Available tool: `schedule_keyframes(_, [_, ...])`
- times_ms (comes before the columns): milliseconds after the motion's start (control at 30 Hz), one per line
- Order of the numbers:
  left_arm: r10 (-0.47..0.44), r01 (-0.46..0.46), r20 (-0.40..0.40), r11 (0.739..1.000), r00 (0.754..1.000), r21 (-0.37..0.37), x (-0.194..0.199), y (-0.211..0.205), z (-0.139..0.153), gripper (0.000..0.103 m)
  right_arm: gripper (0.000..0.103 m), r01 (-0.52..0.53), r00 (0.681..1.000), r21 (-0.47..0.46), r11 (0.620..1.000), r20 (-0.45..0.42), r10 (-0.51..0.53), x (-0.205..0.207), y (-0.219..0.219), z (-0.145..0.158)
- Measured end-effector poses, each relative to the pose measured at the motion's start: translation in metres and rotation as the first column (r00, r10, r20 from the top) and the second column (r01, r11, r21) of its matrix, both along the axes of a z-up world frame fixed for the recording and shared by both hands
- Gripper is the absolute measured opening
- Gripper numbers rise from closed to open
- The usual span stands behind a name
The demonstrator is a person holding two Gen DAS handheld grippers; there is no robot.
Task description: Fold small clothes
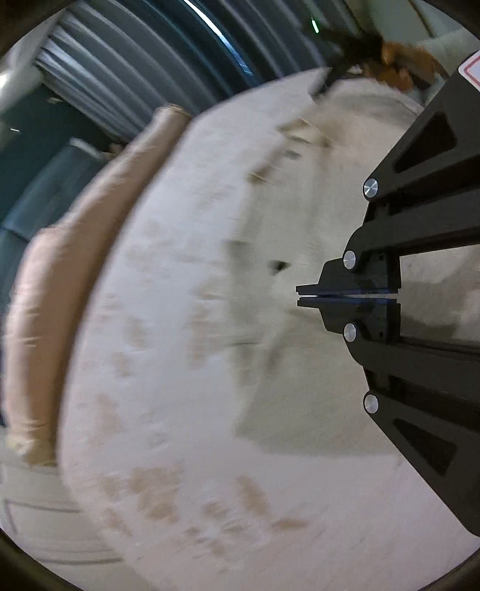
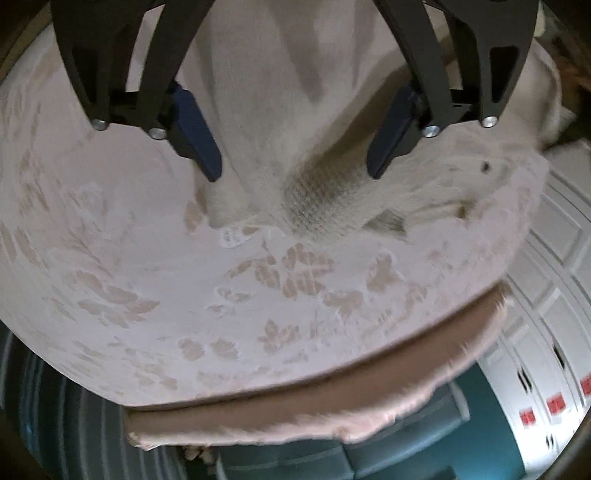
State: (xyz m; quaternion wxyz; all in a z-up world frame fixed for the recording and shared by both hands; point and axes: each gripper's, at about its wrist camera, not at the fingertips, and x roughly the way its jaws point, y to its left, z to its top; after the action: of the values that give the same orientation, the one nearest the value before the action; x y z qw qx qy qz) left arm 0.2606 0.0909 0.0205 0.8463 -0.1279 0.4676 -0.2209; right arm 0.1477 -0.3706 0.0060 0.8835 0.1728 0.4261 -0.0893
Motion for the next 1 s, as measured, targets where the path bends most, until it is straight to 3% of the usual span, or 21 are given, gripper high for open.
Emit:
schedule_keyframes(67, [0.035, -0.034, 0.054, 0.999, 0.998, -0.026, 0.010, 0.009, 0.025, 0.000, 0.048, -0.015, 0.998, -0.014, 1.000, -0.061, 0.014, 0.018, 0.003, -0.014])
schedule_keyframes(100, [0.050, -0.048, 0.075, 0.998, 0.996, -0.028, 0.015, 0.012, 0.033, 0.000, 0.031, -0.025, 0.997, -0.026, 0.999, -0.078, 0.023, 0.024, 0.005, -0.018])
schedule_keyframes(133, [0.066, -0.063, 0.094, 0.998, 0.993, -0.031, 0.021, 0.015, 0.041, 0.000, 0.007, -0.032, 0.996, -0.053, 0.998, -0.088, 0.027, 0.028, 0.008, -0.019])
schedule_keyframes(233, [0.123, -0.121, 0.146, 0.992, 0.982, -0.024, 0.042, 0.027, 0.061, 0.000, 0.006, 0.003, 0.998, -0.006, 1.000, 0.056, -0.002, 0.019, 0.000, 0.008])
schedule_keyframes(267, [0.145, -0.143, 0.146, 0.989, 0.979, -0.023, 0.052, 0.033, 0.063, 0.000, 0.006, 0.032, 0.990, 0.039, 0.999, 0.133, -0.037, 0.010, -0.008, 0.025])
schedule_keyframes(333, [0.173, -0.175, 0.120, 0.984, 0.978, 0.011, 0.073, 0.037, 0.051, 0.000, 0.006, 0.071, 0.979, 0.070, 0.995, 0.187, -0.083, 0.007, -0.019, 0.033])
schedule_keyframes(400, [0.197, -0.201, 0.071, 0.978, 0.978, 0.056, 0.082, 0.040, 0.033, 0.000, 0.007, 0.095, 0.986, 0.069, 0.993, 0.130, -0.103, 0.016, -0.029, 0.018])
schedule_keyframes(467, [0.179, -0.179, 0.017, 0.984, 0.984, 0.017, 0.074, 0.037, 0.014, 0.000, 0.009, 0.095, 0.994, 0.082, 0.992, 0.040, -0.099, 0.021, -0.033, -0.006])
schedule_keyframes(533, [0.119, -0.119, -0.018, 0.993, 0.993, 0.000, 0.059, 0.026, 0.000, 0.002, 0.014, 0.089, 0.996, 0.083, 0.993, 0.021, -0.091, 0.013, -0.031, -0.018])
schedule_keyframes(567, [0.091, -0.090, -0.027, 0.996, 0.996, 0.010, 0.054, 0.021, -0.005, 0.008, 0.024, 0.088, 0.996, 0.077, 0.993, 0.017, -0.089, 0.010, -0.029, -0.021])
schedule_keyframes(667, [0.046, -0.040, -0.049, 0.993, 0.998, 0.110, 0.045, 0.001, -0.027, 0.047, 0.034, 0.075, 0.997, 0.096, 0.993, 0.006, -0.076, 0.006, -0.027, -0.029])
schedule_keyframes(700, [0.052, -0.044, -0.057, 0.991, 0.997, 0.123, 0.046, -0.002, -0.034, 0.050, 0.038, 0.076, 0.997, 0.103, 0.992, 0.005, -0.077, 0.006, -0.028, -0.030])
schedule_keyframes(767, [0.055, -0.044, -0.113, 0.994, 0.992, 0.098, 0.051, -0.005, -0.050, 0.050, 0.048, 0.075, 0.997, 0.122, 0.990, 0.005, -0.076, 0.009, -0.027, -0.032])
schedule_keyframes(833, [0.051, -0.045, -0.136, 0.998, 0.989, 0.048, 0.054, -0.005, -0.057, 0.048, 0.045, 0.070, 0.998, 0.126, 0.990, -0.016, -0.068, 0.016, -0.024, -0.034])
schedule_keyframes(867, [0.029, -0.026, -0.132, 0.999, 0.991, 0.025, 0.056, -0.007, -0.059, 0.034, 0.022, 0.053, 0.998, 0.117, 0.992, -0.022, -0.051, 0.020, -0.020, -0.034])
schedule_keyframes(900, [0.024, -0.021, -0.126, 0.999, 0.992, 0.029, 0.057, -0.009, -0.058, 0.004, 0.012, 0.032, 0.999, 0.110, 0.993, -0.023, -0.029, 0.023, -0.016, -0.033])
schedule_keyframes(933, [0.019, -0.015, -0.120, 0.999, 0.993, 0.033, 0.058, -0.010, -0.055, 0.005, 0.007, 0.024, 1.000, 0.106, 0.994, -0.017, -0.022, 0.024, -0.015, -0.029])
schedule_keyframes(1000, [0.051, -0.053, -0.075, 0.998, 0.996, -0.017, 0.058, -0.001, -0.038, 0.004, 0.006, 0.026, 0.995, 0.144, 0.989, 0.094, -0.039, 0.017, -0.018, -0.005])
